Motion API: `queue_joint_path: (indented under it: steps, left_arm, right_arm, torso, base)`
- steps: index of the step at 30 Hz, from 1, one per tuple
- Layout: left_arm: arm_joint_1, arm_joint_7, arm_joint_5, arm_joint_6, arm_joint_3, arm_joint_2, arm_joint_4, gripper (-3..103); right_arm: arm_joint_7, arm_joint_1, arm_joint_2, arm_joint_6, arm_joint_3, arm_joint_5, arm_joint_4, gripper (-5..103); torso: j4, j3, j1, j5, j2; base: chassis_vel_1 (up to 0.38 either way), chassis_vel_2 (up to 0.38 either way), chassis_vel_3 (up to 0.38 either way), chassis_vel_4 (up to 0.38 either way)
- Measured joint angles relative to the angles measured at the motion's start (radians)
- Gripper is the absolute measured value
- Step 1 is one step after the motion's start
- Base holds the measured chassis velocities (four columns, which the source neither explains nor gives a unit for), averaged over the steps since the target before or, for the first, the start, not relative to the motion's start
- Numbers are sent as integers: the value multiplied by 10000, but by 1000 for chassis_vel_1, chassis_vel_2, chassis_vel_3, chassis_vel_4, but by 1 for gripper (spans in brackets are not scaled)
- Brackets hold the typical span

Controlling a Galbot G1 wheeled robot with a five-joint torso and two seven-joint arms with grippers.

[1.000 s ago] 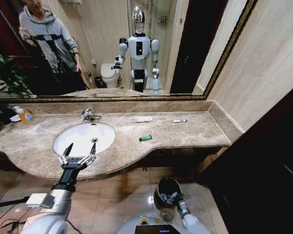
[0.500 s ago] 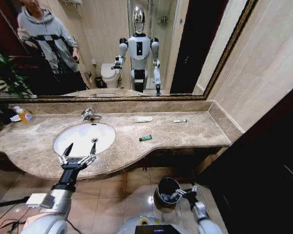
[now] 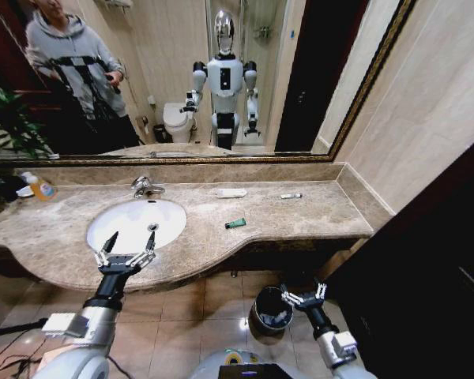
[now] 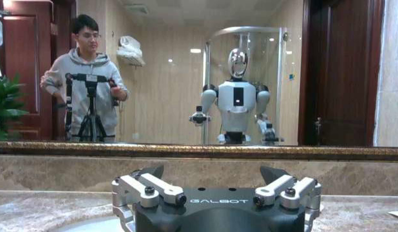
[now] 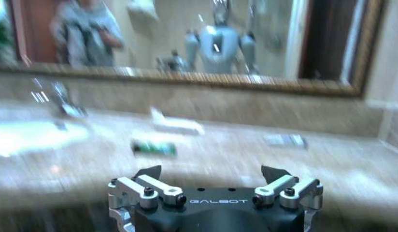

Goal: Pick up the trash from the sink and place it in the trash bin.

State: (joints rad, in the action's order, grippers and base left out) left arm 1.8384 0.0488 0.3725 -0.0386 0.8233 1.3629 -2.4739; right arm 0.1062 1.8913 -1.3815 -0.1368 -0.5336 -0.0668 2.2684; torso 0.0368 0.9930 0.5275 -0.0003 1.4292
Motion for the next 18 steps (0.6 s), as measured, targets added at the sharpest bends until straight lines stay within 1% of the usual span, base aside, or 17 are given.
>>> queue_joint_path:
  steps: [1, 3, 4, 6, 7, 9, 10, 11, 13, 14, 15, 17, 18]
  left_arm:
    - [0, 0, 0, 0, 0, 0, 0, 100]
    - [1, 0, 0, 0, 0, 0, 0, 100]
    - [1, -1, 0, 0, 0, 0, 0, 100]
    - [0, 0, 0, 0, 0, 1, 0, 100]
    - [0, 0, 0, 0, 0, 1, 0, 100]
    - [1, 1, 0, 0, 0, 0, 0, 100]
    - [1, 1, 0, 0, 0, 0, 0, 100]
    - [0, 0, 0, 0, 0, 0, 0, 100]
    - [0, 0, 0, 0, 0, 0, 0, 100]
    - [0, 0, 0, 0, 0, 0, 0, 100]
    - [0, 0, 0, 0, 0, 0, 0, 100]
    - [0, 1, 0, 0, 0, 1, 0, 100]
    - [0, 1, 0, 0, 0, 1, 0, 100]
  right_arm:
    - [0, 0, 0, 0, 0, 0, 0, 100]
    - [193, -471, 138, 136, 290, -45, 279, 100]
    - [231, -924, 327, 330, 432, -57, 347, 100]
    - [372, -1718, 811, 982, 629, -315, 405, 100]
    - [372, -1718, 811, 982, 629, -315, 405, 100]
    - [540, -2576, 1615, 1501, 993, -909, 264, 100]
    - [540, -2576, 1615, 1501, 993, -909, 264, 100]
    - [612, -2744, 1795, 1557, 1059, -1035, 168, 100]
    - [818, -3672, 2505, 1705, 1299, -1461, -506, 100]
    - [818, -3672, 2505, 1705, 1299, -1461, -506, 100]
    - [819, -3974, 2709, 1768, 1411, -1605, -732, 100]
    - [819, -5073, 3359, 2073, 1975, -2242, -1432, 100]
    - [819, -5073, 3359, 2073, 1975, -2242, -1432, 100]
  torso:
    - [0, 0, 0, 0, 0]
    - [-2, 0, 0, 1, 0]
    - [0, 0, 0, 2, 0]
    - [2, 1, 1, 4, 0]
    - [2, 1, 1, 4, 0]
    - [2, 2, 2, 4, -1]
    - [2, 2, 2, 4, -1]
    - [2, 2, 2, 3, -1]
    - [1, 1, 1, 4, -1]
    - [1, 1, 1, 4, -1]
    - [1, 2, 1, 5, -1]
    - [0, 2, 2, 4, -1]
    - [0, 2, 2, 4, -1]
  base:
    - [0, 0, 0, 0]
    - [0, 0, 0, 0]
    - [0, 0, 0, 0]
    - [0, 0, 0, 0]
    - [0, 0, 0, 0]
    - [0, 0, 0, 0]
    - [0, 0, 0, 0]
    - [0, 0, 0, 0]
    - [0, 0, 0, 0]
    - [0, 0, 0, 0]
    - [0, 0, 0, 0]
    - [0, 0, 0, 0]
    - [0, 0, 0, 0]
